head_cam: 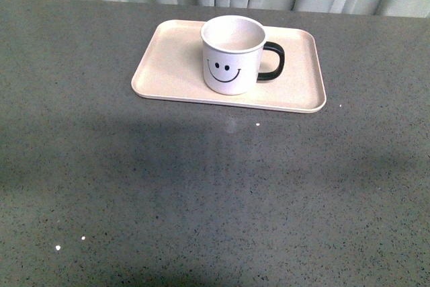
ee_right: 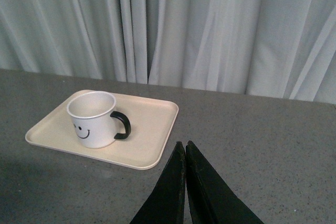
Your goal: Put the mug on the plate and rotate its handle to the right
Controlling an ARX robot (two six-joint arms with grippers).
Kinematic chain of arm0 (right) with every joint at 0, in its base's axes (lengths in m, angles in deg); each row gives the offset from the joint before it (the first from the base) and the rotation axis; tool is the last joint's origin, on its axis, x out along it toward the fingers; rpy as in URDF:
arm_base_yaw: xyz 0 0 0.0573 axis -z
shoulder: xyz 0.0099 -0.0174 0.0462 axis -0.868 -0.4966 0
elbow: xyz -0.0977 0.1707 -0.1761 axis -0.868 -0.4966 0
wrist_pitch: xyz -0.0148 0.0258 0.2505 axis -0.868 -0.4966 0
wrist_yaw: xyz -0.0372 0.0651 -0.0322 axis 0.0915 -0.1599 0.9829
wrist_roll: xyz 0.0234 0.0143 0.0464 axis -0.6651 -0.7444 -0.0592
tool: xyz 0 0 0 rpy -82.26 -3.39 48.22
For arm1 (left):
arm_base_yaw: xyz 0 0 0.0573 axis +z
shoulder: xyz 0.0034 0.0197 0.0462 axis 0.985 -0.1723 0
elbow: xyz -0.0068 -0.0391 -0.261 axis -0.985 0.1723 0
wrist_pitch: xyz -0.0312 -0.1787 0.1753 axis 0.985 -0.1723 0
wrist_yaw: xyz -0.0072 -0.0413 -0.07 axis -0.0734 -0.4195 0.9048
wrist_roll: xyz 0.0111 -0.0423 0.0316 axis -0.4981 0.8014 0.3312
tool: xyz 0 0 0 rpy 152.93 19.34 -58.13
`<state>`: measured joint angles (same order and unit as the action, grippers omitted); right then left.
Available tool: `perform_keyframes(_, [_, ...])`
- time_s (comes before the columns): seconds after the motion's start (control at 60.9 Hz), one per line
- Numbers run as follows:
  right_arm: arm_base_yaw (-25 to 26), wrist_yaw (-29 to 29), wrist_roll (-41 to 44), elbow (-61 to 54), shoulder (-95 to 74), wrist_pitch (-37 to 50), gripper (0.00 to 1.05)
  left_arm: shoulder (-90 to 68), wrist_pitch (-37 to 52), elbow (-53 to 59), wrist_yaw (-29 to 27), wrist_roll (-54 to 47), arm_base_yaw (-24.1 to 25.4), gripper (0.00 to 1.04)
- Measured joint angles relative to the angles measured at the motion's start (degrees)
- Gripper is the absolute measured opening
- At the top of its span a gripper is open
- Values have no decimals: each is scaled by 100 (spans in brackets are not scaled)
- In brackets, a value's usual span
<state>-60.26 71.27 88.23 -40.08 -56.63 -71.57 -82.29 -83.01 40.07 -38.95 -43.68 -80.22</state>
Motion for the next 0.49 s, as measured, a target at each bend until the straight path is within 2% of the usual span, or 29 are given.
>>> perform_keyframes(0.23, [0, 0, 0, 0, 463, -459, 2, 0, 0, 0, 0, 0, 0, 95])
perform_keyframes(0.345, [0, 4, 0, 0, 1255, -1405, 2, 0, 0, 0, -2, 0, 0, 95])
perform_keyframes(0.492, [0, 2, 0, 0, 1436, -1462, 2, 0, 0, 0, 0, 0, 0, 95])
